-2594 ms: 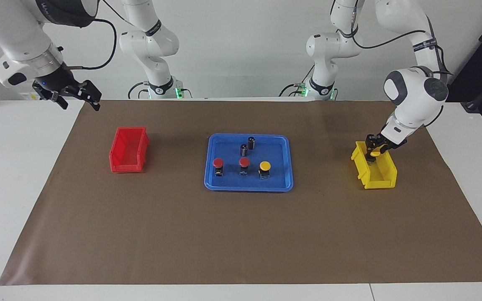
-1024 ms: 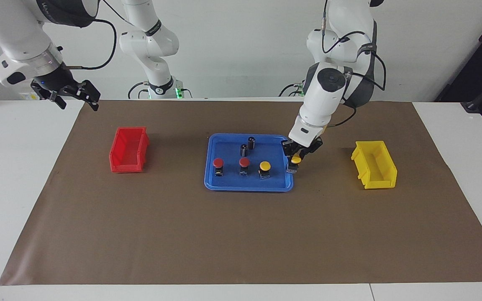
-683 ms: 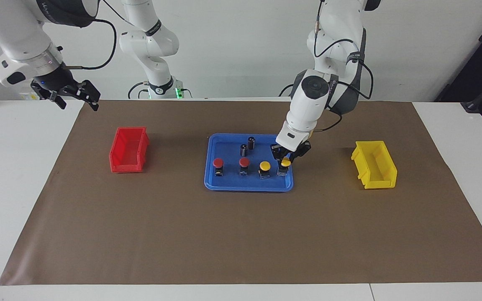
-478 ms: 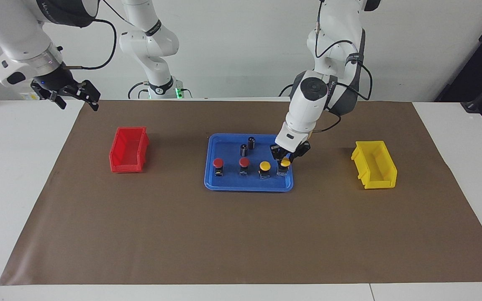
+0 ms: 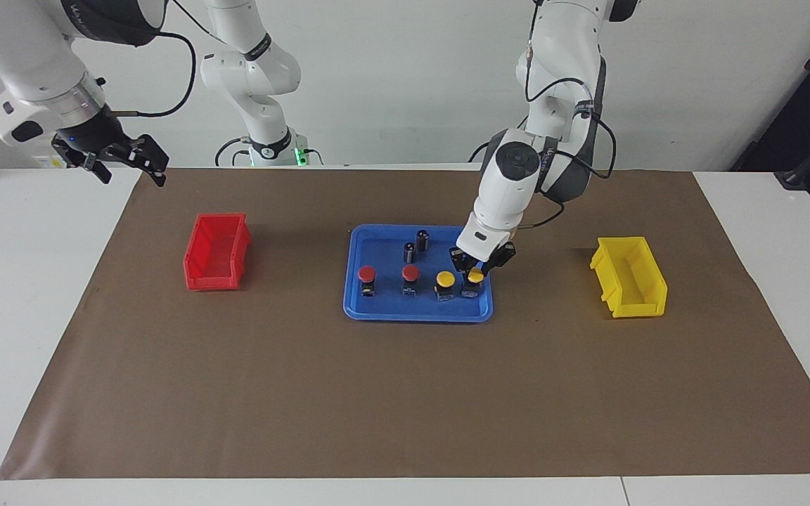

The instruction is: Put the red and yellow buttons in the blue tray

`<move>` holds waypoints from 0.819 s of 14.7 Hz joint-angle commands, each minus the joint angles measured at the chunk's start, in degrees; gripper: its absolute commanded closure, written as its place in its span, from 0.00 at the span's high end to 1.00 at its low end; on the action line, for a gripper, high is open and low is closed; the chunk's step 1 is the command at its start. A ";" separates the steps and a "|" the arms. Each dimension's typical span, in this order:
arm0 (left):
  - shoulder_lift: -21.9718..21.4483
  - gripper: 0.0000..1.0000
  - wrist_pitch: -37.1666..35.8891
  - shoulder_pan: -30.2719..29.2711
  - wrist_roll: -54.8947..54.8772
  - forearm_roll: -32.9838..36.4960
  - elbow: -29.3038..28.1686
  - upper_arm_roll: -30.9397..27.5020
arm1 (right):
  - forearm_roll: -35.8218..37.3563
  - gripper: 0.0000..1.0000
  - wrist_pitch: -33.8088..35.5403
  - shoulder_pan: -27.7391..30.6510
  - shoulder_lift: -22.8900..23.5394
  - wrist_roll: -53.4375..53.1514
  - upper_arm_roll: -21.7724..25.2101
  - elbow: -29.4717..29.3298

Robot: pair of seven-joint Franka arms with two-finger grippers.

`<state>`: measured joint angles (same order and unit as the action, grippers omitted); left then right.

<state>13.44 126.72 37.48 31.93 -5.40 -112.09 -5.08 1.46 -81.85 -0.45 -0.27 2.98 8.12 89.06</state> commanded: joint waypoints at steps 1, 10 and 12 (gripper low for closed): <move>-0.08 0.51 1.69 1.19 0.50 -0.93 -0.67 -1.07 | 0.64 1.00 -0.59 0.10 -1.31 1.24 -0.21 1.65; 0.27 1.00 -10.41 -1.53 -1.24 0.21 6.95 -1.68 | 0.64 1.00 -0.59 0.10 -1.31 1.33 -0.21 1.65; -0.51 1.00 -18.84 -4.94 -6.94 0.83 10.91 -1.86 | 0.64 1.00 -0.59 0.10 -1.31 1.24 -0.21 1.56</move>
<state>13.37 115.61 35.52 29.57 -5.24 -105.49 -6.64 1.46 -81.85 -0.45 -0.27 2.98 8.12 89.06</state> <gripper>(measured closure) 0.000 0.000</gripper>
